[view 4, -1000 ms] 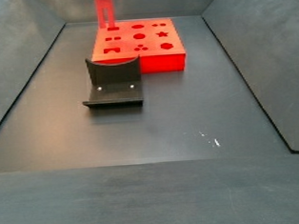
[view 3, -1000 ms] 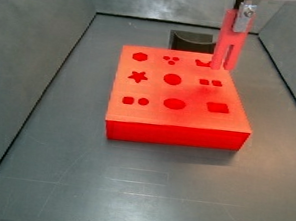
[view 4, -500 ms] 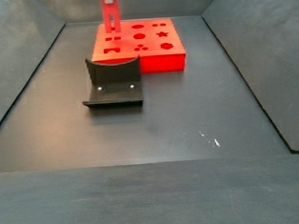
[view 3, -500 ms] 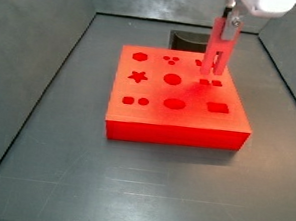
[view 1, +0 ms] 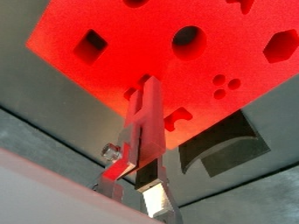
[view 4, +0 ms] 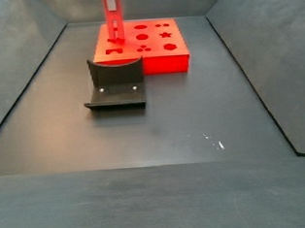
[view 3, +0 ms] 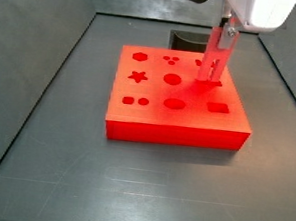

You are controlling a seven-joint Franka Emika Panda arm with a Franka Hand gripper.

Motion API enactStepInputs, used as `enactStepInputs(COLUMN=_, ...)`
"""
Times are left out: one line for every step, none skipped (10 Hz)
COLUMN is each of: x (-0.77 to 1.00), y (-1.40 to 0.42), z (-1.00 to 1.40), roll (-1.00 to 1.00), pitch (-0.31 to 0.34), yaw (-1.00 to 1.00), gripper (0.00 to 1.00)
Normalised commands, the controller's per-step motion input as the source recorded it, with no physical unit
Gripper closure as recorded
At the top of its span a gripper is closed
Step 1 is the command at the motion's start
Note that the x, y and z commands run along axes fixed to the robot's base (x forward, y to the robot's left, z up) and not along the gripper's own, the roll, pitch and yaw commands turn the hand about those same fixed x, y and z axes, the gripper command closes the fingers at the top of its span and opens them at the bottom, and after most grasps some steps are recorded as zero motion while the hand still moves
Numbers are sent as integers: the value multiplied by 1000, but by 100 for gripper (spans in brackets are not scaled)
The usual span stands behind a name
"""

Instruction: Insert the double-square object.

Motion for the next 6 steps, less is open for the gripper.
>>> enactStepInputs(x=26, y=0, z=-171, roll=1, pitch=0, yaw=-117, gripper=100)
enactStepInputs(x=89, y=0, z=-163, roll=4, pitch=0, yaw=-126, gripper=100)
enactStepInputs(x=154, y=0, z=-146, roll=0, pitch=14, yaw=-111, gripper=100)
enactStepInputs(x=151, y=0, z=-117, roll=0, pitch=11, yaw=-97, gripper=100)
enactStepInputs(x=151, y=0, z=-103, roll=0, pitch=6, yaw=-60, gripper=100)
enactStepInputs(x=231, y=0, z=-89, roll=0, pitch=14, yaw=0, gripper=100)
